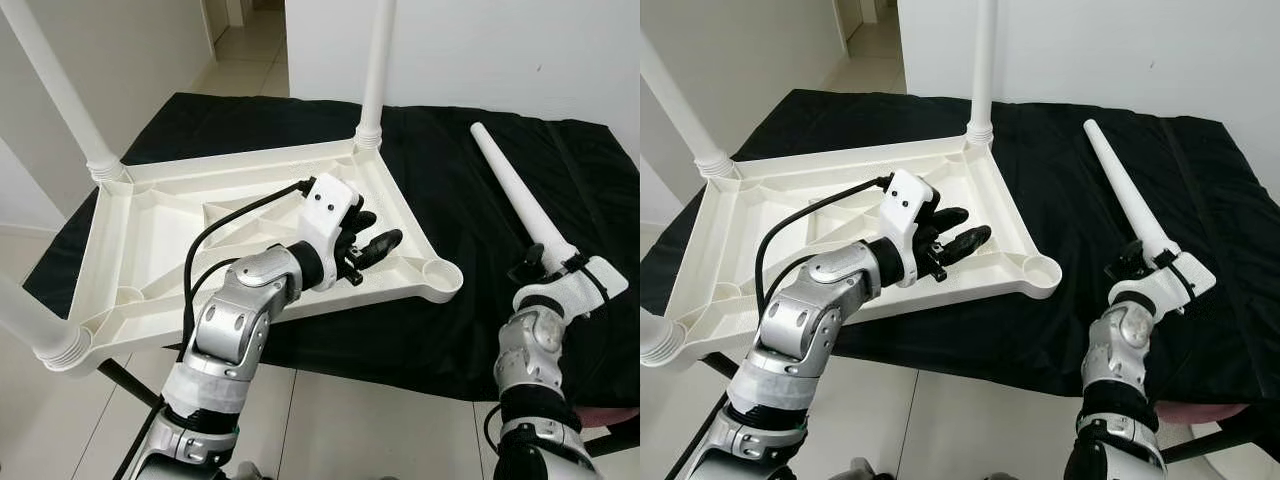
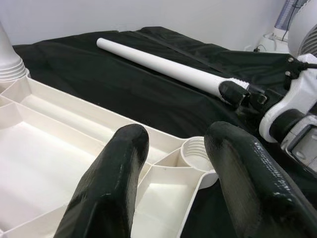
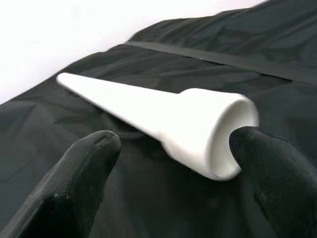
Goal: Building children table
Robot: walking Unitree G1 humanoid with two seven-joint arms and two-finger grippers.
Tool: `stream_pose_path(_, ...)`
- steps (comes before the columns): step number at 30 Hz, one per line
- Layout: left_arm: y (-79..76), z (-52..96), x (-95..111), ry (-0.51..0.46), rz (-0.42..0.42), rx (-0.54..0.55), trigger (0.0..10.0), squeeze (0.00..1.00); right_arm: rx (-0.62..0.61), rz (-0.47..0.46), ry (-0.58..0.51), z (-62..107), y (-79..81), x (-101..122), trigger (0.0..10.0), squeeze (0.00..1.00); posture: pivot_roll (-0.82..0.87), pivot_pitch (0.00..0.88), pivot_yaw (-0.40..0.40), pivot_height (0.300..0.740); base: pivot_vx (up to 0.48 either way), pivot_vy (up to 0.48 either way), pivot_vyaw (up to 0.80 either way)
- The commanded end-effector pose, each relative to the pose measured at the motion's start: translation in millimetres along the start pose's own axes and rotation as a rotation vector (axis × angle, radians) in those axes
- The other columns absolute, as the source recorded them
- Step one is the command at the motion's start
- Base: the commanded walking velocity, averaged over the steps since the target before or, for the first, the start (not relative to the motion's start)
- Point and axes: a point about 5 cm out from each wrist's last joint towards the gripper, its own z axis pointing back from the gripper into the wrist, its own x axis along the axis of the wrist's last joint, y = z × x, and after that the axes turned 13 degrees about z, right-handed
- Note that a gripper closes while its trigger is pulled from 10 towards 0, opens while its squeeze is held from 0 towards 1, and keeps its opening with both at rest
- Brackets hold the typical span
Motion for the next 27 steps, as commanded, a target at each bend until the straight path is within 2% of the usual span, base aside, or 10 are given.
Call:
stream_pose_path(1, 2.3, 2.7, 0, -0.009, 0.0, 0.08, 10.0, 0.0, 0.03, -0.003, 0.013, -2.3, 3.2, -2, 10.0, 0.0, 0.0, 0.079, 0.075, 0.74, 0.0, 0.0, 0.0)
stream_pose_path(7, 0.8, 4.3, 1, -0.005, 0.003, 0.084, 10.0, 0.0, 0.059, 0.004, 0.013, -6.9, 3.9, 0, 10.0, 0.0, 0.0, 0.082, 0.077, 0.74, 0.0, 0.0, 0.0)
stream_pose_path(18, -0.8, 7.5, 1, 0.005, 0.003, 0.094, 10.0, 0.0, 0.184, 0.023, 0.034, -15.3, 12.2, -1, 10.0, 0.0, 0.02, 0.093, 0.079, 0.74, 0.0, 0.0, 0.0)
stream_pose_path(19, -1.0, 7.4, 1, 0.006, 0.002, 0.095, 10.0, 0.0, 0.197, 0.031, 0.039, -16.0, 13.1, -1, 8.3, 0.0, 0.02, 0.093, 0.079, 0.74, 0.0, 0.0, 0.0)
stream_pose_path(20, -1.0, 7.4, 1, 0.006, 0.002, 0.095, 10.0, 0.0, 0.197, 0.031, 0.039, -16.0, 13.1, -1, 8.3, 0.0, 0.02, 0.093, 0.079, 0.74, 0.0, 0.0, 0.0)
stream_pose_path(21, -1.2, 7.3, 1, 0.006, 0.001, 0.095, 10.0, 0.0, 0.215, 0.038, 0.042, -16.6, 14.4, -2, 4.2, 0.0, 0.02, 0.093, 0.079, 0.74, 0.0, 0.0, 0.0)
stream_pose_path(22, -1.2, 7.3, 1, 0.006, 0.001, 0.095, 10.0, 0.0, 0.215, 0.038, 0.042, -16.6, 14.4, -2, 4.2, 0.0, 0.02, 0.093, 0.079, 0.74, 0.0, 0.0, 0.0)
stream_pose_path(23, -1.4, 7.2, 1, 0.006, 0.001, 0.095, 10.0, 0.0, 0.239, 0.037, 0.047, -17.0, 16.0, -2, 0.0, 0.0, 0.02, 0.093, 0.079, 0.74, 0.0, 0.0, 0.0)
stream_pose_path(27, -1.8, 7.2, 1, 0.007, -0.001, 0.096, 10.0, 0.0, 0.277, 0.031, 0.037, -17.3, 18.7, -1, 0.0, 0.0, 0.02, 0.093, 0.079, 0.74, 0.0, 0.0, 0.0)
